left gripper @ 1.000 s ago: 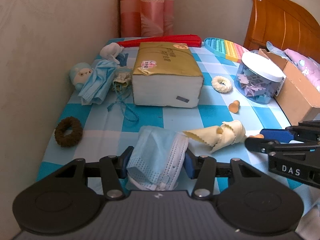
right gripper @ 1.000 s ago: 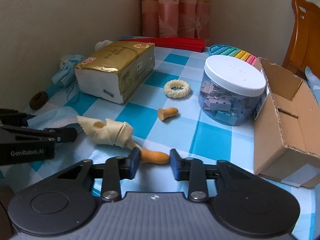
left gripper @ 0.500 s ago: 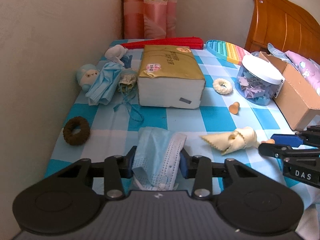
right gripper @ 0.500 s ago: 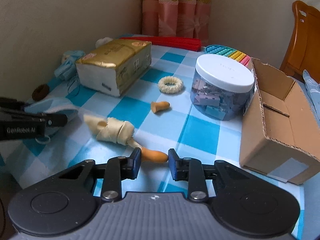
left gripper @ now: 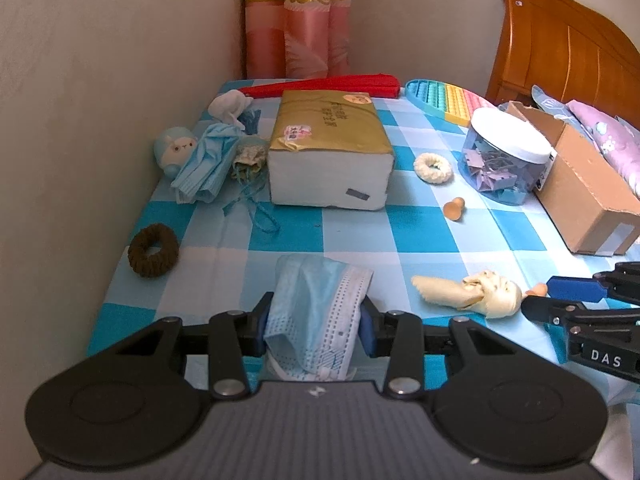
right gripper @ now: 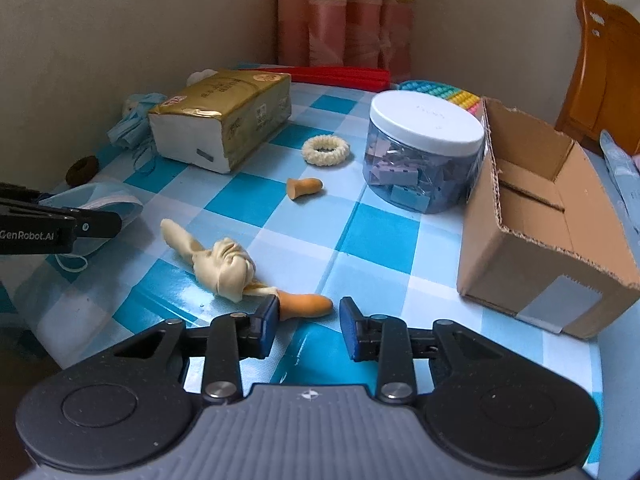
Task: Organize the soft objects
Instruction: 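Grasp the orange toy with the right gripper while the left gripper holds the mask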
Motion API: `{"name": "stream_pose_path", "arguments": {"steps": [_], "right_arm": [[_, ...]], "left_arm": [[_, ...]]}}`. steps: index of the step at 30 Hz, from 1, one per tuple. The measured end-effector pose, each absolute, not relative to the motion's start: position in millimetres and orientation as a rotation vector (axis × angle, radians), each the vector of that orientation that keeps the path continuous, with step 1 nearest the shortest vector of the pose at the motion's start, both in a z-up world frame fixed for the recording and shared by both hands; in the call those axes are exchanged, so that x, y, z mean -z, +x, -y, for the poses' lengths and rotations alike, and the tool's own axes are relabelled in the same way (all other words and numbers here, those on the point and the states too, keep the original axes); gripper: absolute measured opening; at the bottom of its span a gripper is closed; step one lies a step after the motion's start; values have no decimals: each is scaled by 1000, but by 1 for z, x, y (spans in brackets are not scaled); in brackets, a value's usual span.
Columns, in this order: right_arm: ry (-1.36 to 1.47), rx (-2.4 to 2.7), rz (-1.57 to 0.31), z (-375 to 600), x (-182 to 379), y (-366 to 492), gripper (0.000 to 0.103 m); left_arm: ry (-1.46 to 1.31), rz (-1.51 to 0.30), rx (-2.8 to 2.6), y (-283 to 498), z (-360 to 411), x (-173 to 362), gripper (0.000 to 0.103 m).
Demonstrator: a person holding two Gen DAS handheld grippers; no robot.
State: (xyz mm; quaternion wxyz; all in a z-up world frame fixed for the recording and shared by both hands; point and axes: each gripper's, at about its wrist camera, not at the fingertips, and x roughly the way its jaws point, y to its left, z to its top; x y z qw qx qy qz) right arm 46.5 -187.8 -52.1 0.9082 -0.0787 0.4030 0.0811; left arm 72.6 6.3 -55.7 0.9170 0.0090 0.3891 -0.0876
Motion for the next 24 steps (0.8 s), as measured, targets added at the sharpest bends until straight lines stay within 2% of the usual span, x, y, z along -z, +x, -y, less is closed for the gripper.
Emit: {"name": "stream_pose_path", "arguments": {"steps": [14,17,24], "right_arm": [[-147,-217,-841,192,52,48,38],[-150,-218,-837,192,52,49,33],[-164,-235,-826,197,43,39,33]], "left_arm": [[9,-812,169,75,-7,56,41],[11,-814,165,75,-8,55,41],[19,-817,164,75,-8,54,41]]}}
